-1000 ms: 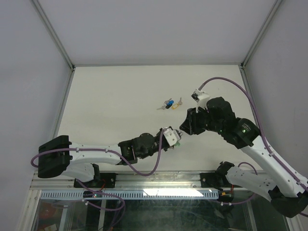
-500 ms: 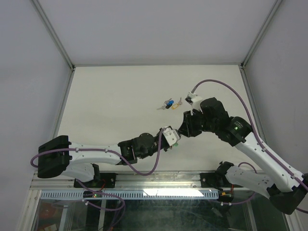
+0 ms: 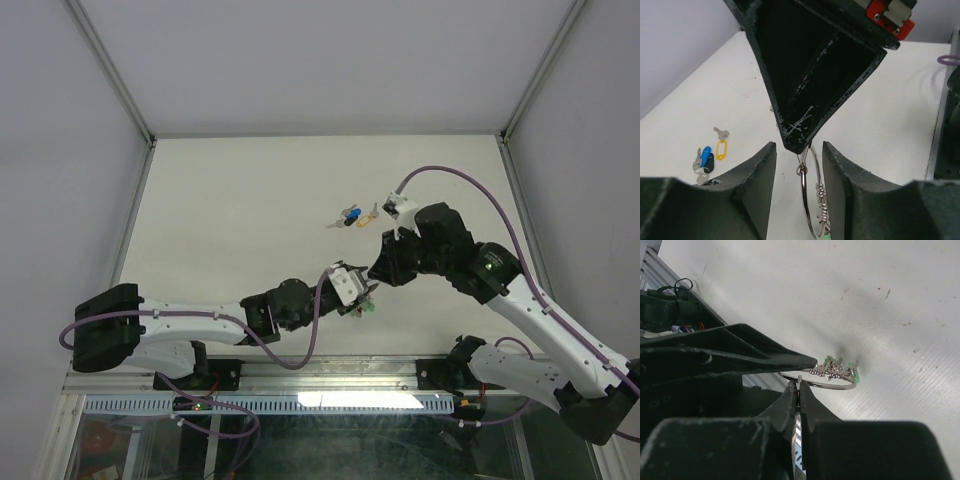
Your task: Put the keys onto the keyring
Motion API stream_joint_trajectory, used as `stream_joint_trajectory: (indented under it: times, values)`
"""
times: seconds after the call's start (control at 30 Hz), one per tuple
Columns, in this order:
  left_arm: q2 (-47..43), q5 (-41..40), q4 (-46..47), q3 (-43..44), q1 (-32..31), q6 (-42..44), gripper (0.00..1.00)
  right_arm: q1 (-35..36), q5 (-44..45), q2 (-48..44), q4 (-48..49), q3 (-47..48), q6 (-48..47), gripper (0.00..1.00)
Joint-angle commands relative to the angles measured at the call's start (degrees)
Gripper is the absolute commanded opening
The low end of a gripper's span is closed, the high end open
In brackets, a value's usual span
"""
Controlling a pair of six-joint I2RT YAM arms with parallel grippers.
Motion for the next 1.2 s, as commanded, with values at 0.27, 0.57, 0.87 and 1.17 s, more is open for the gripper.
stream_joint_trajectory:
  times: [0.27, 0.57, 0.87, 1.17]
  values:
    - [-2.0, 6.2, 37.6, -14.5, 0.1, 9.4, 0.41, 0.3, 0.6, -1.7, 1.8, 8.1, 6.8, 0.0]
    - [-0.9, 5.6, 42.9, -14.8, 0.1, 11.0, 0.4, 0.3, -0.9, -1.4, 1.3, 9.2, 7.1, 0.0]
    - [1.4, 6.1, 40.0, -12.5, 0.1, 14.7, 0.37, 0.3, -3.0, -2.1, 2.5, 8.6, 7.2, 0.0]
    - [1.9, 5.8, 39.3, -11.5, 0.1, 17.1, 0.28, 0.3, -3.8, -2.3, 3.1, 7.5, 7.4, 0.0]
